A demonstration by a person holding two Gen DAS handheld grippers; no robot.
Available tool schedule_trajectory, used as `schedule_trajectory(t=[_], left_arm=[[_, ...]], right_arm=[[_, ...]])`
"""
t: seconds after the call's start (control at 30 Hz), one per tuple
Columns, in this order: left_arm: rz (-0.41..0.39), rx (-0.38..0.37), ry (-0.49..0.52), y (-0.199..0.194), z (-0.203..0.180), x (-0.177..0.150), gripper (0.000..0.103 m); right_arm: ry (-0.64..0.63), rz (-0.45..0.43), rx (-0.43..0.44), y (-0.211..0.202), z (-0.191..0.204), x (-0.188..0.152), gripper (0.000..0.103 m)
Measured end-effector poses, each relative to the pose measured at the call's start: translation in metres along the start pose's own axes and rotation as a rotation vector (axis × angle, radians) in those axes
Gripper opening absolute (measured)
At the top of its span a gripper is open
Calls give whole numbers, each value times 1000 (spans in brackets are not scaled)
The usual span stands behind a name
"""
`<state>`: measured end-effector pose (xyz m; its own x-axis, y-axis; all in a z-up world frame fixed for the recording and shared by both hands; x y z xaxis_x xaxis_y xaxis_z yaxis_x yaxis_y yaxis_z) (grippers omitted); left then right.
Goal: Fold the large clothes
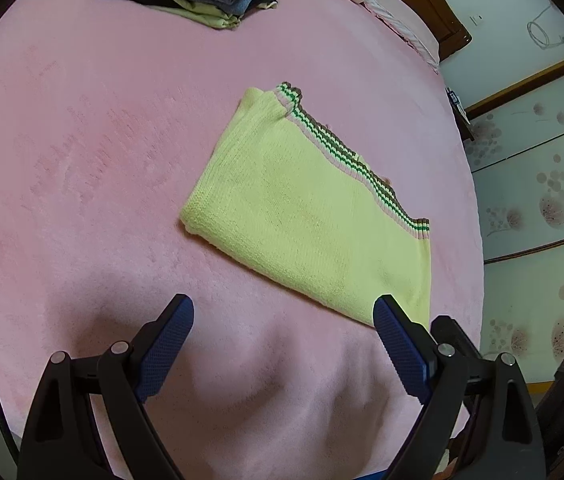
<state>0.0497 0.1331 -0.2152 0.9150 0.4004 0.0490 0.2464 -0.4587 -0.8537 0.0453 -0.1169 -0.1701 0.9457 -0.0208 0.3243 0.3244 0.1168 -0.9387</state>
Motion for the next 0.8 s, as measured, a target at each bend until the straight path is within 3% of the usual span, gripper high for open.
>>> schedule_trajectory(t=[0.13,0.23,0.37,0.43,0.5,0.8], left_arm=[[16,-10,0,10,5,3,94],[9,0,-1,16,7,5,102],[8,-7,-20,27,12,12,102],[12,-32,-32,32,16,15,102],[18,-78,-62,41,22,18,102],[-70,-266,-148,75,45,32,101]], right_arm=[[6,10,13,7,2,1,22],[-2,8,12,13,5,2,22],[0,16,6,23,7,5,22],[-1,7,-5,27,7,7,25],[-8,-5,-17,29,9,9,37],[-3,-33,-13,45,8,20,38]])
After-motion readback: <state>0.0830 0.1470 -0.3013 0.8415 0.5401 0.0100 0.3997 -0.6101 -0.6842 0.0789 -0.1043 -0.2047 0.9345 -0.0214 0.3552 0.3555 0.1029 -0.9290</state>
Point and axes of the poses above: each gripper's, at about its wrist camera, not at the fingertips, and y roughly the way its jaws point, z to its left, x to its top, the point moved 2 cm from there along y, roughly the way its jaws point, and after that the axes turned 11 degrees about z, right-handed, at the moved point
